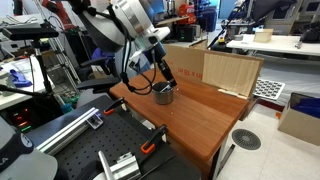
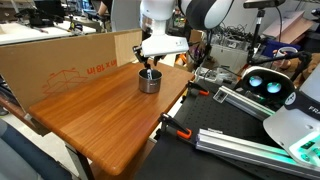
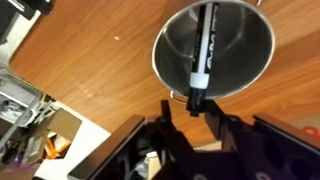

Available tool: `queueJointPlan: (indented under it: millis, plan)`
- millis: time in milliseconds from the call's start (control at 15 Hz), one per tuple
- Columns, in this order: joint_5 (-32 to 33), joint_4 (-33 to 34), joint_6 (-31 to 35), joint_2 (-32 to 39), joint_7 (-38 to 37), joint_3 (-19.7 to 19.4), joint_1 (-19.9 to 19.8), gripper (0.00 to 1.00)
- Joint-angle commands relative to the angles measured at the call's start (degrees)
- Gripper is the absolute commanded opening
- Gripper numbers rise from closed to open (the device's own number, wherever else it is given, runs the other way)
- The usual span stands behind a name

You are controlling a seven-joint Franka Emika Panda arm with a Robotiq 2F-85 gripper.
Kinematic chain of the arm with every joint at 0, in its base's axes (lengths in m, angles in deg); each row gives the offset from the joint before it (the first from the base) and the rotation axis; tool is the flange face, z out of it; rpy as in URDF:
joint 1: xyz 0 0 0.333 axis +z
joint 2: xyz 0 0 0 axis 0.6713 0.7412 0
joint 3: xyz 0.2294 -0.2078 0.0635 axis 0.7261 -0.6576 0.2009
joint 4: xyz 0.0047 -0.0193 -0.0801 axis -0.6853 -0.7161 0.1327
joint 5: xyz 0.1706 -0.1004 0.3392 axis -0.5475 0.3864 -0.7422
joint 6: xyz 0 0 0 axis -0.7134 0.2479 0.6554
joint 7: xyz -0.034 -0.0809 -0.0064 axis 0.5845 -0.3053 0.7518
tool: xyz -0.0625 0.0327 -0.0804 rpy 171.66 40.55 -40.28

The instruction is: Pick the marker and put it in the pot

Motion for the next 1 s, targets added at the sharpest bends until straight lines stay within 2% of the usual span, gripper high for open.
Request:
queueJointPlan:
  millis: [0,200,267,400,533,733,800,933]
  plan:
    - [0.0,0.5,-0.9,0.3,-0.8,0.1,0.4,0.74]
    - [-0.1,0.1,-0.3,-0.6,-0.5,0.2,0.3,0.95]
    - [-1.3,-0.4,-0.4,-1.1,0.6,0.6,0.1,0.99]
    - [-9.3,-3.1,-0.3,-3.0,8.6,3.1,-1.6,1.0]
    - [-22.3,-7.1,-0.3,-5.6,21.7,8.2,-4.8,1.0]
    - [-40.8,-10.7,-1.7,-12.2,37.0,13.7,-6.9,1.0]
    - [-46.3,-10.8,-3.0,-14.6,40.9,16.3,-8.3,1.0]
    - [-56.5,-9.8,-7.0,-18.9,48.3,18.5,-8.7,1.0]
